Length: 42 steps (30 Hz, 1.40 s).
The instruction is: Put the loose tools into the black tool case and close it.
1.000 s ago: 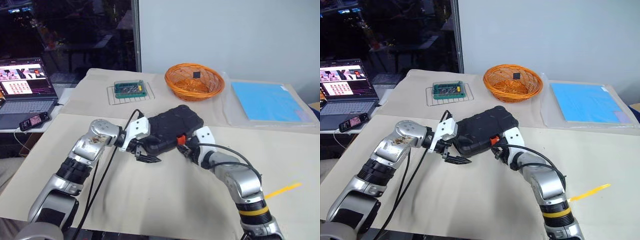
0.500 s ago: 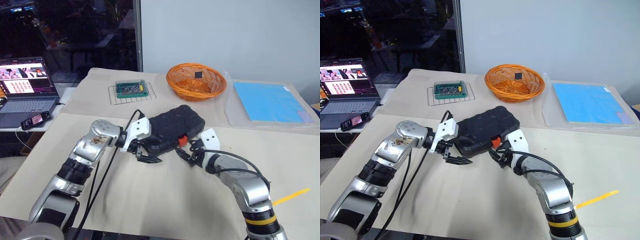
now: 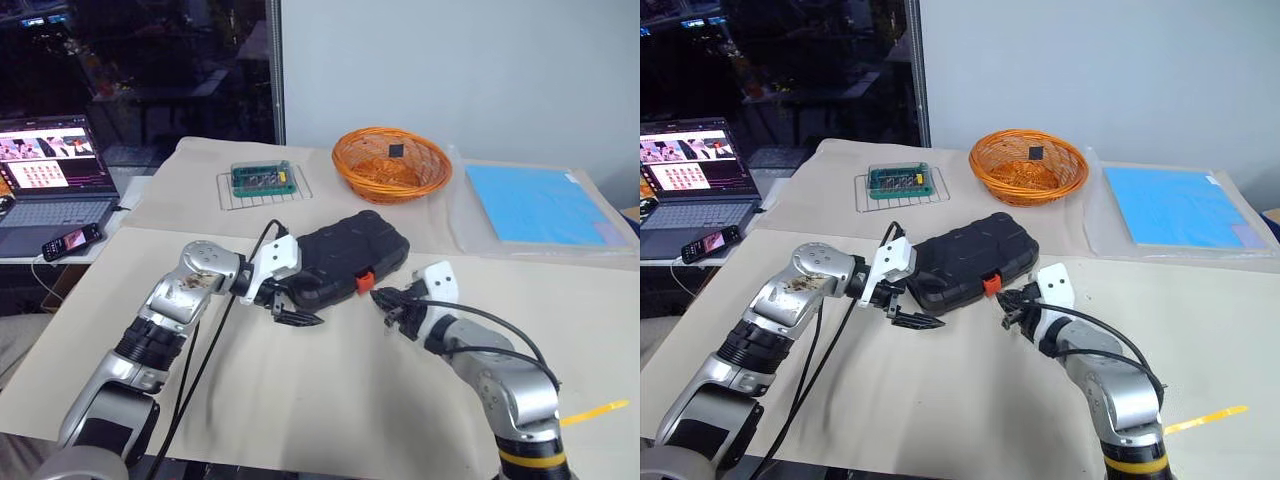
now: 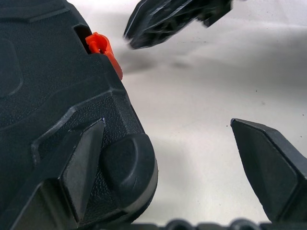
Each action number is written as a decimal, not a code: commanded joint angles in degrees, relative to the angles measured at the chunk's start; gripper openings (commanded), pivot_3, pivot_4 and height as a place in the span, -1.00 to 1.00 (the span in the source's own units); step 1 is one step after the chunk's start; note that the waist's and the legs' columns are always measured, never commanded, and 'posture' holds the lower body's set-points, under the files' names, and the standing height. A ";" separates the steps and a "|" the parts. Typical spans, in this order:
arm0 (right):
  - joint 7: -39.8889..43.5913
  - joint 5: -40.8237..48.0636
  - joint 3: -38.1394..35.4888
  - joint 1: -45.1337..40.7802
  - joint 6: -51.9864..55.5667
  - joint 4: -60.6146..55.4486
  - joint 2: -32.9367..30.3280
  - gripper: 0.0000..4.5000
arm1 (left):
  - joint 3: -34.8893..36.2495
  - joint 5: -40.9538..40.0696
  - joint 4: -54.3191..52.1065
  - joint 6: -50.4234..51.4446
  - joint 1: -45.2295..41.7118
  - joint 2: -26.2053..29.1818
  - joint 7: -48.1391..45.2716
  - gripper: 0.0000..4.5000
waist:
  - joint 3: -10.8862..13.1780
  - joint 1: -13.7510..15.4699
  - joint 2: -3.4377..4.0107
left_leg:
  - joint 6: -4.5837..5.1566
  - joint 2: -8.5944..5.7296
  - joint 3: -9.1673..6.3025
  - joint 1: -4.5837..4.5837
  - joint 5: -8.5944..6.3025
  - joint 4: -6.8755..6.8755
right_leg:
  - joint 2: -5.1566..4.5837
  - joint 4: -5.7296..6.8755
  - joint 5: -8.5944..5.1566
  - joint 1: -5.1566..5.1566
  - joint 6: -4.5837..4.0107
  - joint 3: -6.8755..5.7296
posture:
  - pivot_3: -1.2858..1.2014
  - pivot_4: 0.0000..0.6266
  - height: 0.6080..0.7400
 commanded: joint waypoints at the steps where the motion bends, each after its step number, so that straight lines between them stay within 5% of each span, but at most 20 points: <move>1: -0.63 -2.23 2.32 -5.15 -3.85 5.22 1.43 -0.99 | -2.55 2.47 2.46 1.19 1.96 0.55 -0.03 1.00 | 0.00 -0.05 0.00 | 0.00 0.00 0.00 -0.01 0.00 0.00 | 0.00 0.00 0.00 -0.01 0.00 0.00 | 0.03 -0.52 1.00; 14: 4.73 2.91 -0.73 0.24 -6.88 -0.96 1.74 -0.99 | -2.22 3.01 1.85 1.78 3.17 0.46 1.22 1.00 | -0.03 -0.18 0.02 | 0.06 0.04 0.03 -0.08 0.05 -0.04 | 0.03 0.02 0.01 0.07 0.00 0.00 | 0.03 -0.52 1.00; 24: 2.64 -0.87 0.31 -7.06 -13.53 11.99 3.75 -0.99 | -2.32 3.05 1.72 1.86 3.34 0.47 1.65 1.00 | -0.03 -0.06 0.03 | -0.03 0.03 0.01 0.04 0.00 -0.08 | 0.01 -0.05 0.01 0.00 -0.02 -0.05 | 0.03 -0.52 1.00; 42: 7.00 -10.07 9.60 -6.83 -19.08 27.58 1.57 -0.99 | -1.85 2.62 -0.35 3.47 5.13 0.62 3.40 1.00 | -1.11 -0.52 -0.12 | -0.19 0.03 0.17 0.99 0.02 -0.67 | -0.59 -0.10 -0.12 0.30 0.08 -0.14 | 0.03 -0.52 1.00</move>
